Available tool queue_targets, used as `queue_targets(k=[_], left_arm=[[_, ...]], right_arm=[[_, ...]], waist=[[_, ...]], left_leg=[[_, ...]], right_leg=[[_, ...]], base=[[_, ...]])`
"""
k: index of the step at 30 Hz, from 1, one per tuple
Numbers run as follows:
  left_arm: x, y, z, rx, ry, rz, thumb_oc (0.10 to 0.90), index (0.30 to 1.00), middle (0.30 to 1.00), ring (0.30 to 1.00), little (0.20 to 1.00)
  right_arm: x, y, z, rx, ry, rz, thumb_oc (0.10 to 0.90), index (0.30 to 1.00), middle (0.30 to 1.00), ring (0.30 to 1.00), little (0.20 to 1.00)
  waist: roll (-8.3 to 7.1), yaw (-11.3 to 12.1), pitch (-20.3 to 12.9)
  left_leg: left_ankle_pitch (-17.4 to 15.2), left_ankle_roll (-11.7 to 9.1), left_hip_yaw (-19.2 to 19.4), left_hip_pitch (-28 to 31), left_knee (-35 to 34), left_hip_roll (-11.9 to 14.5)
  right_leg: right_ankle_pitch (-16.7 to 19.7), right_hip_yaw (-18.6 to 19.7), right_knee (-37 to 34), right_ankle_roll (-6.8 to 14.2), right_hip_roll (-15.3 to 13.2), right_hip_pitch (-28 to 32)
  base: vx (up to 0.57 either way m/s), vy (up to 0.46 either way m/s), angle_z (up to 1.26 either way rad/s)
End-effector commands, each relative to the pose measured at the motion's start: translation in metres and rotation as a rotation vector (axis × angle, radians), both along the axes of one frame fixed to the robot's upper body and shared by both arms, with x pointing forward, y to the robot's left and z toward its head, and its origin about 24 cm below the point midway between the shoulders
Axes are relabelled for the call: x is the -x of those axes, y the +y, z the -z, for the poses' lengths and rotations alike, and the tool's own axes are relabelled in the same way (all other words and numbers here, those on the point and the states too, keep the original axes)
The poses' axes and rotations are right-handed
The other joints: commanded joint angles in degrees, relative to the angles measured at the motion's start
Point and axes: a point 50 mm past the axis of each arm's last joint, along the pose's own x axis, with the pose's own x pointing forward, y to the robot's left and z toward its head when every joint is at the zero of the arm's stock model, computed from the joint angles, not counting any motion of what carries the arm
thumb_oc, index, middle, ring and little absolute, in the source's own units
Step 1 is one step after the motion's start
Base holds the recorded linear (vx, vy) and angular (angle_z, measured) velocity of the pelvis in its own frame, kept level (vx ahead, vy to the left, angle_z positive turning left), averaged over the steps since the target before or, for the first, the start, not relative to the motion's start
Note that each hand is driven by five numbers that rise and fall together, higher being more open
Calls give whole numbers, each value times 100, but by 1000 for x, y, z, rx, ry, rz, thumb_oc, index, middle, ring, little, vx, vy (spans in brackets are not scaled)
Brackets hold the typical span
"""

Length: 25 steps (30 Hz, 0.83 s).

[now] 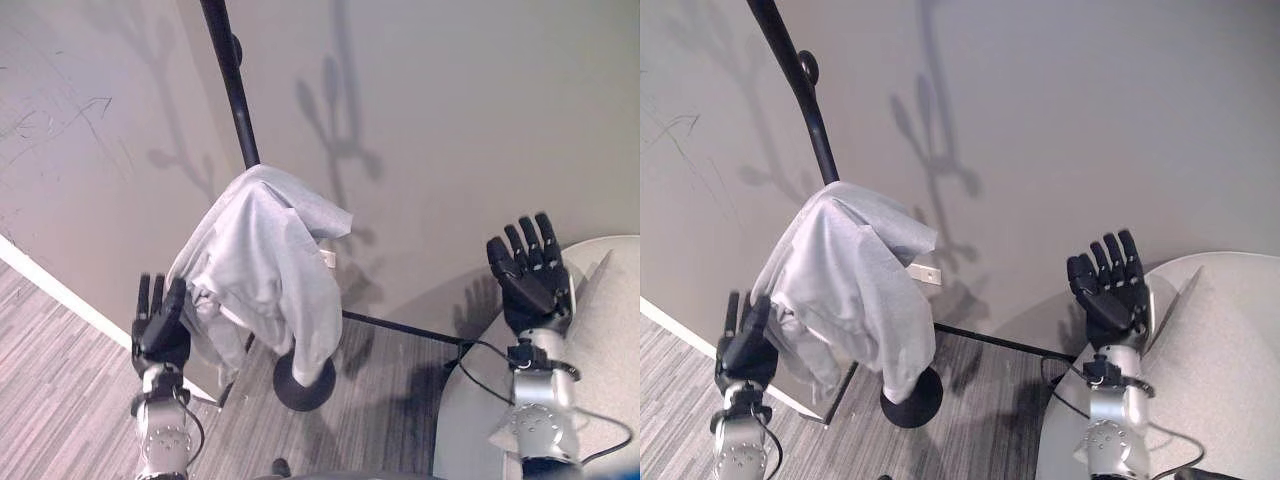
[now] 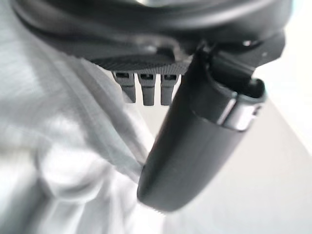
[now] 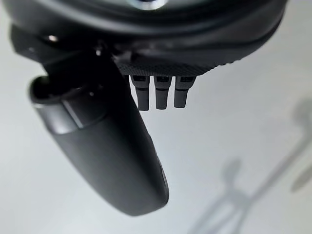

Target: Hang the clothes on the sofa on the clothes rack.

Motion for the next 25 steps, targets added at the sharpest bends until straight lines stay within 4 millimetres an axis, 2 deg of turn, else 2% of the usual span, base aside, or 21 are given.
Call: queue_targets(k=[1,3,4,8,9,12,14,15,16,17,18,19,20,23,25], left_arm=[[-3,39,-27,-90,-128,-115,800,900,900,900,900],[1,34,-17,-81,-79,-90,800,900,900,900,900],[1,34,-17,-81,-78,-89,800,900,900,900,900],[-3,29,-18,-114,-64,-31,800,900,900,900,900],[-3,29,-18,-115,-64,-32,800,900,900,900,900],[-10,26,-19,-118,-63,-22,800,900,900,900,900],[-8,17,-7,-39,-35,-39,800,900,900,900,900],[-7,17,-6,-38,-35,-39,800,900,900,900,900],[2,6,20,50,95,-31,800,900,900,900,900],[2,6,19,50,92,-31,800,900,900,900,900],[11,-1,41,90,232,-4,800,900,900,900,900],[21,-9,56,127,332,32,800,900,900,900,900],[45,-19,79,159,525,83,800,900,900,900,900],[81,-28,97,135,777,202,800,900,900,900,900],[108,-31,104,106,933,275,800,900,900,900,900]], right_arm=[[-8,-7,-31,-24,-232,42,800,900,900,900,900],[-7,-4,-23,-49,-205,30,800,900,900,900,900],[-7,-4,-23,-49,-205,30,800,900,900,900,900],[-9,1,2,-99,-90,11,800,900,900,900,900],[-9,1,2,-98,-90,10,800,900,900,900,900],[-4,10,38,-199,58,0,800,900,900,900,900],[9,18,72,-269,224,7,800,900,900,900,900],[8,17,72,-269,224,6,800,900,900,900,900],[31,27,113,-372,460,33,800,900,900,900,900],[30,26,113,-373,457,32,800,900,900,900,900],[50,29,138,-436,631,64,800,900,900,900,900],[62,34,151,-466,754,68,800,900,900,900,900],[87,46,172,-546,950,89,800,900,900,900,900],[118,60,186,-557,1148,53,800,900,900,900,900],[141,62,191,-550,1274,54,800,900,900,900,900]], waist=[[-270,85,-228],[-264,86,-205],[-264,87,-209],[-245,77,-176],[-244,75,-176],[-229,72,-138],[-232,77,-133],[-230,75,-133],[-210,75,-116],[-212,76,-111],[-198,84,-101],[-186,86,-82],[-164,89,-70],[-144,79,-73],[-140,74,-115]], left_leg=[[-460,-126,29,324,28,171],[-455,-123,28,324,28,163],[-455,-123,27,325,28,162],[-450,-123,29,329,28,160],[-450,-122,28,327,28,159],[-426,-135,17,306,28,155],[-423,-141,12,306,28,155],[-425,-141,12,307,28,155],[-457,-158,8,351,28,158],[-426,-154,8,327,28,155],[-419,-158,3,327,28,153],[-416,-158,-10,325,28,150],[-447,-160,-29,344,28,148],[-411,-149,-35,321,28,147],[-423,-144,-33,325,28,143]], right_leg=[[513,274,-200,451,-421,-247],[515,268,-187,450,-422,-248],[514,267,-188,451,-422,-246],[523,258,-174,452,-429,-258],[522,257,-173,452,-429,-259],[517,250,-158,433,-426,-282],[519,240,-159,424,-425,-277],[518,241,-162,424,-425,-276],[488,240,-163,421,-417,-231],[514,240,-167,415,-419,-253],[517,241,-168,409,-412,-249],[511,239,-160,404,-407,-250],[473,249,-158,399,-392,-231],[503,257,-169,377,-388,-258],[499,250,-183,371,-389,-244]], base=[[17,5,5],[13,7,6],[6,5,4],[12,6,5],[0,0,0],[0,0,0],[0,0,0],[36,-2,0],[0,0,0],[0,0,0],[0,0,0],[0,0,0],[30,-11,0],[17,-6,-3],[26,1,-12]])
